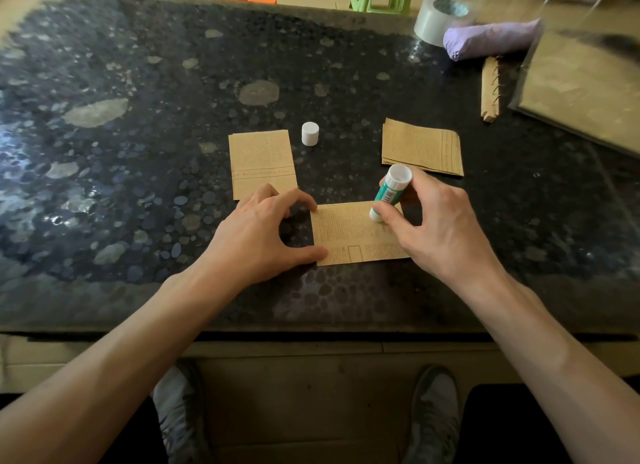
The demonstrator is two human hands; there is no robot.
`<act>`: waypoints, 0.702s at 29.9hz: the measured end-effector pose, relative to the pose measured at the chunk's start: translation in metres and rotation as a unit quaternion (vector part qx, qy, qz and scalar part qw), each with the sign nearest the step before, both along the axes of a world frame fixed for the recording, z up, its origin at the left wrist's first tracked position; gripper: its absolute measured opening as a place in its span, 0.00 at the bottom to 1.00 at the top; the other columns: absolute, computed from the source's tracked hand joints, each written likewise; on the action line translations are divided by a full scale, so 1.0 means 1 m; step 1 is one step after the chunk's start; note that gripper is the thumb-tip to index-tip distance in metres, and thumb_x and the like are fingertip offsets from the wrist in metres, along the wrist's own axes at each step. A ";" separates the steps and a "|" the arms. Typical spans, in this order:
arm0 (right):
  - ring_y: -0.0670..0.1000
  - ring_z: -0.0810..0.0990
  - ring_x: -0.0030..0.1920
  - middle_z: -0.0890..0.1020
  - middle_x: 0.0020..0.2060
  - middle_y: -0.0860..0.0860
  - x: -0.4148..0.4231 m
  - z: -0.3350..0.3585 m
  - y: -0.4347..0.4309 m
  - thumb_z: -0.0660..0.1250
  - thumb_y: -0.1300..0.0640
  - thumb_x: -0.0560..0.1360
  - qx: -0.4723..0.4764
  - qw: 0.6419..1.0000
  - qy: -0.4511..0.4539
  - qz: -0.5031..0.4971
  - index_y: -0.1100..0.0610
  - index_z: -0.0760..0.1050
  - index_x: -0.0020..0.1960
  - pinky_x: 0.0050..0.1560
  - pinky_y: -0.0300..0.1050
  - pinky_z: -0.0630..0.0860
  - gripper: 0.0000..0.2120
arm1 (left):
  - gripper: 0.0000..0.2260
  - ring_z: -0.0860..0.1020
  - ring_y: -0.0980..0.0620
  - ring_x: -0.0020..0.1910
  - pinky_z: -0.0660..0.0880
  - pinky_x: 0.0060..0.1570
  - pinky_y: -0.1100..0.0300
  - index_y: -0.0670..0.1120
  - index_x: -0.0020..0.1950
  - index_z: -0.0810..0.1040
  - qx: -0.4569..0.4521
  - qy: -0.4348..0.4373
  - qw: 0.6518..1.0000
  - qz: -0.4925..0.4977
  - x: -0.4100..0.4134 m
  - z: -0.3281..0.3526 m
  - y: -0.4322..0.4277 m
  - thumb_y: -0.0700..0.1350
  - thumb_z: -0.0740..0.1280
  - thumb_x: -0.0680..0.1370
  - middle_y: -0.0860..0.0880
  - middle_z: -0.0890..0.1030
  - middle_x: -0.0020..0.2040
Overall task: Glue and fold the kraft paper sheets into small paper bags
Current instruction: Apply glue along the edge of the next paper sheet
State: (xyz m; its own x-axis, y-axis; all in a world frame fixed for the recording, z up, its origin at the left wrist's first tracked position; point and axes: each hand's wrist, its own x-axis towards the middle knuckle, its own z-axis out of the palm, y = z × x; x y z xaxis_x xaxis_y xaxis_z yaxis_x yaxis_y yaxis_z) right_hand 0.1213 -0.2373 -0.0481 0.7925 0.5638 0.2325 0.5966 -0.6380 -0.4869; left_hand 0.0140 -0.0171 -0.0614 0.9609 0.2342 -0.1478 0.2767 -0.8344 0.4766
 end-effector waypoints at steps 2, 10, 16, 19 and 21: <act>0.44 0.76 0.49 0.76 0.49 0.43 0.000 0.000 -0.002 0.72 0.48 0.79 0.002 1.000 -0.001 -0.004 0.55 0.75 0.57 0.46 0.32 0.73 0.13 | 0.30 0.68 0.57 0.57 0.69 0.49 0.56 0.66 0.66 0.70 -0.001 -0.001 1.000 -0.001 0.000 0.000 0.000 0.70 0.71 0.66 0.58 0.69 0.55; 0.44 0.78 0.48 0.78 0.49 0.43 0.003 -0.001 -0.007 0.72 0.48 0.79 0.005 1.000 0.002 -0.019 0.55 0.75 0.57 0.43 0.28 0.72 0.13 | 0.30 0.68 0.56 0.57 0.69 0.50 0.56 0.66 0.66 0.70 -0.001 0.002 1.000 -0.001 -0.001 0.001 0.000 0.69 0.72 0.66 0.57 0.69 0.55; 0.44 0.78 0.49 0.77 0.49 0.42 0.005 -0.001 -0.011 0.73 0.48 0.79 0.006 1.000 -0.007 -0.024 0.54 0.75 0.57 0.48 0.35 0.75 0.13 | 0.30 0.68 0.57 0.57 0.69 0.50 0.55 0.66 0.66 0.70 0.000 0.003 1.000 0.000 0.000 0.001 0.000 0.69 0.72 0.66 0.57 0.69 0.55; 0.44 0.78 0.50 0.77 0.49 0.43 0.006 0.000 -0.013 0.73 0.49 0.79 0.007 1.000 -0.005 -0.026 0.55 0.75 0.57 0.48 0.38 0.77 0.13 | 0.30 0.67 0.57 0.58 0.69 0.50 0.55 0.66 0.66 0.70 0.000 0.004 1.000 -0.001 0.000 0.001 0.000 0.69 0.72 0.66 0.58 0.69 0.55; 0.44 0.77 0.50 0.76 0.50 0.42 0.006 0.000 -0.013 0.73 0.49 0.79 0.004 1.000 -0.002 -0.028 0.55 0.75 0.58 0.48 0.35 0.74 0.13 | 0.30 0.67 0.57 0.58 0.69 0.51 0.56 0.66 0.67 0.70 -0.001 0.004 1.000 -0.001 0.000 0.001 0.000 0.69 0.72 0.66 0.57 0.69 0.55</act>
